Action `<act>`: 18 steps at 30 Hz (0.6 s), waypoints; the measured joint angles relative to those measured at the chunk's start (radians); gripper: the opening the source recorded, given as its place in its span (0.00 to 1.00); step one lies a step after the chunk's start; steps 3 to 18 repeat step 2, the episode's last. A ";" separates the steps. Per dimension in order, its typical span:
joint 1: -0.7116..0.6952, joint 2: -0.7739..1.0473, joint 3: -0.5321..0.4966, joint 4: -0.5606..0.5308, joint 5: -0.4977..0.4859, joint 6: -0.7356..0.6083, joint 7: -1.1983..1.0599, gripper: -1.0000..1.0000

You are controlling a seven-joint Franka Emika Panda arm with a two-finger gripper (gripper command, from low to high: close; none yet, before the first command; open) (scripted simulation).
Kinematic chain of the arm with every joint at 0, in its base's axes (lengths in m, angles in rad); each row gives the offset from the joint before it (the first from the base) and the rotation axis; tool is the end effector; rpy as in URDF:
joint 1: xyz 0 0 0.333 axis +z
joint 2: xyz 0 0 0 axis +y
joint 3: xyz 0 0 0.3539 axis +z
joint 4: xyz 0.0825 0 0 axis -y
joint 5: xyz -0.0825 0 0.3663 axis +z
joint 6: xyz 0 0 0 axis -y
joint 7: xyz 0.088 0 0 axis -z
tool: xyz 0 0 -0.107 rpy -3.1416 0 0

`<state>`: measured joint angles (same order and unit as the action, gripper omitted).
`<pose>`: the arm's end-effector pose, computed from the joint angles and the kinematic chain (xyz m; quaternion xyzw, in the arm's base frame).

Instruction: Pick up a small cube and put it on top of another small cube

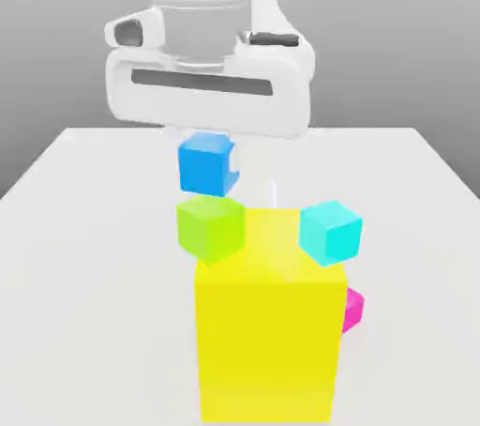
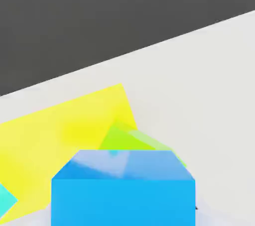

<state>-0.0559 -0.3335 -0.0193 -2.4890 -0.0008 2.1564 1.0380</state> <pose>0.4000 -0.0305 0.4541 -0.8494 0.5277 0.0009 0.0027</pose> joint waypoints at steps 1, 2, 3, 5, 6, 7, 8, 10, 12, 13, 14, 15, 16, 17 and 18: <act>0.000 0.000 0.000 0.000 0.000 0.000 0.000 1.00; 0.000 0.000 0.000 0.000 0.000 0.000 0.000 1.00; 0.000 0.000 0.000 0.000 0.000 0.000 0.000 1.00; 0.000 0.000 0.000 0.000 0.000 0.000 0.000 1.00; 0.000 0.000 0.000 0.000 0.000 0.000 0.000 1.00; 0.000 0.000 0.000 0.000 0.000 0.000 0.000 1.00; 0.000 0.000 0.000 0.000 0.000 0.000 0.000 1.00; 0.000 0.000 0.000 0.000 0.000 0.000 0.000 1.00; 0.000 0.000 0.000 0.000 0.000 0.000 0.000 1.00; 0.000 0.000 0.000 0.000 0.000 0.000 0.000 1.00; 0.000 0.000 0.000 0.000 0.000 0.000 0.000 1.00; 0.000 0.000 0.000 0.000 0.000 0.000 0.000 1.00; 0.000 0.000 0.000 0.000 0.000 0.000 0.000 1.00; 0.000 0.000 0.000 0.000 0.000 0.000 0.000 1.00; 0.000 0.000 0.000 0.000 0.000 0.000 0.000 1.00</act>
